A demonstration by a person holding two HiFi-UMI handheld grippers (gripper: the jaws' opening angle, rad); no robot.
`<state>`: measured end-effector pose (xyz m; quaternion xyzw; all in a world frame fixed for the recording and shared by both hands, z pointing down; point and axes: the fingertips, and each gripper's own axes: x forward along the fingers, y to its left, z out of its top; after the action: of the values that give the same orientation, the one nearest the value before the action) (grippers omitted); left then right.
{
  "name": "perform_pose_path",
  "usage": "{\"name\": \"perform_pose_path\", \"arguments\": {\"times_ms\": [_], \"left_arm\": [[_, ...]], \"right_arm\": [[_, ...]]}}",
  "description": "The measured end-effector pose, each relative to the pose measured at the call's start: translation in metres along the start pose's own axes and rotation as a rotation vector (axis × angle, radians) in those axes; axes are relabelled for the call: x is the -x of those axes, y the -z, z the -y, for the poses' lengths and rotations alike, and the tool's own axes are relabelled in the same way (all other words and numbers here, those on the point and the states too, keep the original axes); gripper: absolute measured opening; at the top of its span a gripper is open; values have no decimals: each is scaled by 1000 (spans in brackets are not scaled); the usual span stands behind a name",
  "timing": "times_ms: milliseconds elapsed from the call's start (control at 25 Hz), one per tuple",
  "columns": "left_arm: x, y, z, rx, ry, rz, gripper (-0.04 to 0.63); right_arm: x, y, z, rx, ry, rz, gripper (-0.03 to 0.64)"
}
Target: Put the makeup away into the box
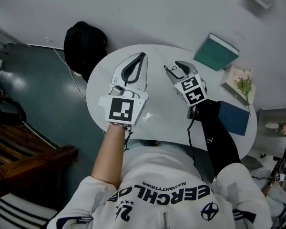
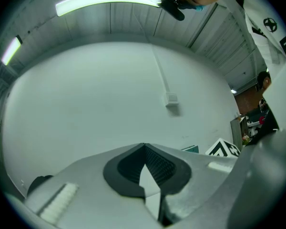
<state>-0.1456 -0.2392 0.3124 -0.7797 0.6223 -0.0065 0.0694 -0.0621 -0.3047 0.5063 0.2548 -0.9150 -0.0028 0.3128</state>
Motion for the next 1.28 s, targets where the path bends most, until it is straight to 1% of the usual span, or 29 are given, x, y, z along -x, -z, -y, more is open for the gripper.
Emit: {"name": "perform_pose_path", "arguments": {"times_ms": [80,320,480,600,720,880,960,1000,1080,1200,1280], "left_arm": [[-2,3,-2,2,7,-6,2],[-6,9,-8,14,32,-8,2],[-11,17,-11,14,50,-19,2],[-13,23,-17,14,54,-33,2],[-13,28,-25,17,46,-46,2],[-11,35,-36,25,31,-63,2],[-10,39,-42,30,25,-74,2],[-9,42,-44,30,23,-80,2],[-8,46,-47,33,17,-87,2],[-6,50,-51,50,6,-91,2],[-5,49,-51,58,7,-85,2]], "right_arm": [[-20,17,-1,21,-21,-65,225],[-72,65,-1,38,-92,-248,219],[-97,89,7,18,-92,-319,204],[-112,101,6,28,-97,-375,201],[-124,106,7,6,-101,-403,201],[-136,112,11,30,-93,-437,201],[-139,121,13,4,-84,-473,198],[-138,128,13,-11,-84,-496,181],[-138,134,11,-7,-94,-513,64],[-140,124,9,65,-104,-475,63],[-138,125,7,79,-107,-475,61]]}}
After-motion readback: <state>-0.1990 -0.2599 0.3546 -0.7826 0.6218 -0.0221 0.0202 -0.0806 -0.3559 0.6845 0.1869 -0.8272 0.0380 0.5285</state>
